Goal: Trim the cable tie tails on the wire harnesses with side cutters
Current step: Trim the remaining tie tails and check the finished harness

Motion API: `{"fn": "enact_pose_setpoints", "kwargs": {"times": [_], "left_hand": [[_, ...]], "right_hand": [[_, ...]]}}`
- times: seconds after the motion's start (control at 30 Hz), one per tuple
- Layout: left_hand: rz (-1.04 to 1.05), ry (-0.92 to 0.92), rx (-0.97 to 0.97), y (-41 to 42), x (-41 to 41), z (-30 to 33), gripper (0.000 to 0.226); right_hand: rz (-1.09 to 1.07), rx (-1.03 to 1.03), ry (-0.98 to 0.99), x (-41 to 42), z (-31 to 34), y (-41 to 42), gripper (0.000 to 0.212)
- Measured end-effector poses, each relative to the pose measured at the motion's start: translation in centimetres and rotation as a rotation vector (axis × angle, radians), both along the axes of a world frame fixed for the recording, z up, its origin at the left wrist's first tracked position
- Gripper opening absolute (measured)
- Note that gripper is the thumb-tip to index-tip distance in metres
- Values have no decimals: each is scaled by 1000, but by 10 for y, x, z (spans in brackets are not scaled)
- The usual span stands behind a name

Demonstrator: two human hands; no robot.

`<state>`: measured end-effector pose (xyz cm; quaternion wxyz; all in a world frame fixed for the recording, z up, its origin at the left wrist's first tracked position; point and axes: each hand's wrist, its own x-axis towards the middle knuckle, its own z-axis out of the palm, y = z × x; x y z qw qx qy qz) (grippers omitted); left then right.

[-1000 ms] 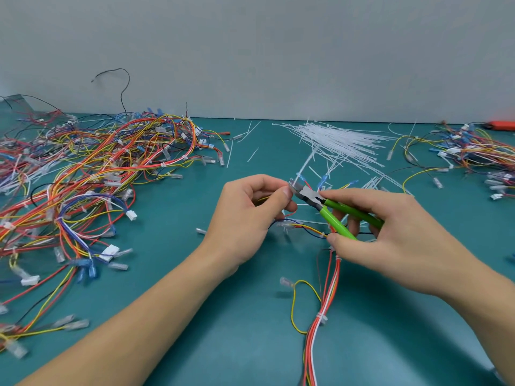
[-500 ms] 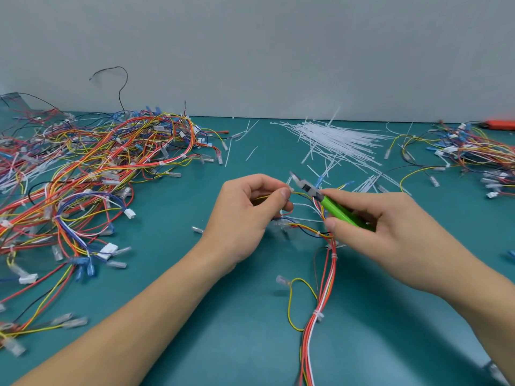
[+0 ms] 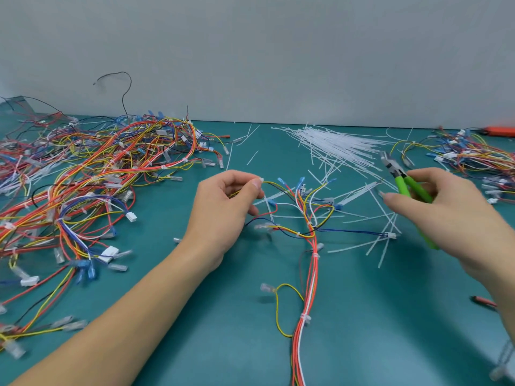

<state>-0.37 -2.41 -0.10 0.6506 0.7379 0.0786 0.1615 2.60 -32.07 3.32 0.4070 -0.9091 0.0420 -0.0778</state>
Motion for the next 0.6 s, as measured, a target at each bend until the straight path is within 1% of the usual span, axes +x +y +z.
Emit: {"fn": "enact_pose_setpoints", "kwargs": {"times": [0.1, 0.17, 0.23, 0.37, 0.43, 0.5, 0.57, 0.6], "left_hand": [[39, 10, 21, 6, 2, 0, 10], [61, 18, 63, 10, 3, 0, 10], [61, 30, 137, 15, 3, 0, 10], [45, 73, 320, 27, 5, 0, 12], [13, 97, 286, 31, 5, 0, 14], [-31, 127, 242, 31, 4, -1, 10], [-34, 127, 291, 30, 4, -3, 5], [-34, 124, 330, 28, 3, -4, 6]], "right_hand": [[-8, -245, 131, 6, 1, -15, 29], [-5, -340, 253, 9, 0, -26, 31], [-23, -379, 297, 11, 0, -33, 31], [-91, -412, 272, 16, 0, -44, 35], [-104, -439, 301, 18, -1, -46, 36], [-105, -463, 337, 18, -1, -44, 44], [-100, -462, 353, 17, 0, -41, 54], [-97, -456, 357, 16, 0, -39, 59]]}}
